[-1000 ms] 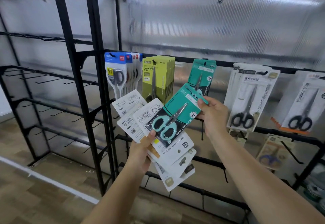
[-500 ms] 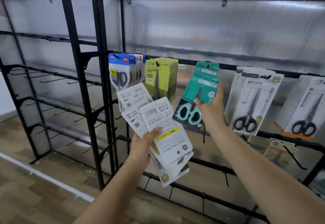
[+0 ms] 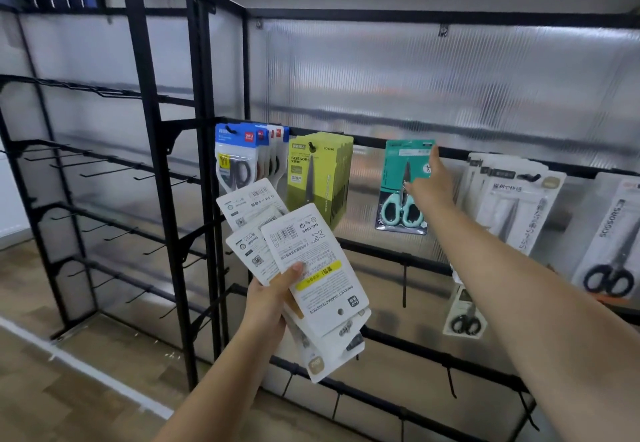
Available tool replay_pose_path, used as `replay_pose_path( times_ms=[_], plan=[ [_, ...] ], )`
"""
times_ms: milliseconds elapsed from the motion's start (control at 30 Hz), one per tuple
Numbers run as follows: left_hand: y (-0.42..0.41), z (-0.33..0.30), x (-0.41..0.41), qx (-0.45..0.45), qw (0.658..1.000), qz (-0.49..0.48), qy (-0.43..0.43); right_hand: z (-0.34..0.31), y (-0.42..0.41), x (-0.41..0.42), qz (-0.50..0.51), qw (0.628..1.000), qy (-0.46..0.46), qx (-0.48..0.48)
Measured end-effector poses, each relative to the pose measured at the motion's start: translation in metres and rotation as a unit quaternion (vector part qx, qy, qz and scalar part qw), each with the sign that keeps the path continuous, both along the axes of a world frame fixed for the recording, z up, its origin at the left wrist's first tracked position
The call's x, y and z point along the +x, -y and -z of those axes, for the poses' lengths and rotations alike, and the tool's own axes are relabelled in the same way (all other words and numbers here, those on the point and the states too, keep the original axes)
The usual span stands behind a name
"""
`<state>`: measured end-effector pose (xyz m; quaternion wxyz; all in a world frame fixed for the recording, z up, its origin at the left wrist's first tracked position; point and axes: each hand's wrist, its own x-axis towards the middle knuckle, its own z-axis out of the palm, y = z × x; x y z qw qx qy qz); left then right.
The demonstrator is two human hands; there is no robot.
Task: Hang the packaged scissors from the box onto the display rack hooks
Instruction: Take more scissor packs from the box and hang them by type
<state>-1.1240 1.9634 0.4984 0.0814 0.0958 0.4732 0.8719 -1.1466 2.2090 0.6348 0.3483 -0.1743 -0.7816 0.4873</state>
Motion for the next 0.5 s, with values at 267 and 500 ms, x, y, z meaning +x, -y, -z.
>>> replay_pose_path(
  times_ms=[267,500],
  plan=[
    [0.003,-0.003,-0.009,0.015,1.000,-0.017,0.004,0.014,-0.013,-0.005,0.034,0.999,0.005,-0.006],
    [0.006,-0.005,-0.008,0.048,0.999,-0.002,0.007,0.018,0.007,0.011,0.123,0.977,0.125,0.122]
  ],
)
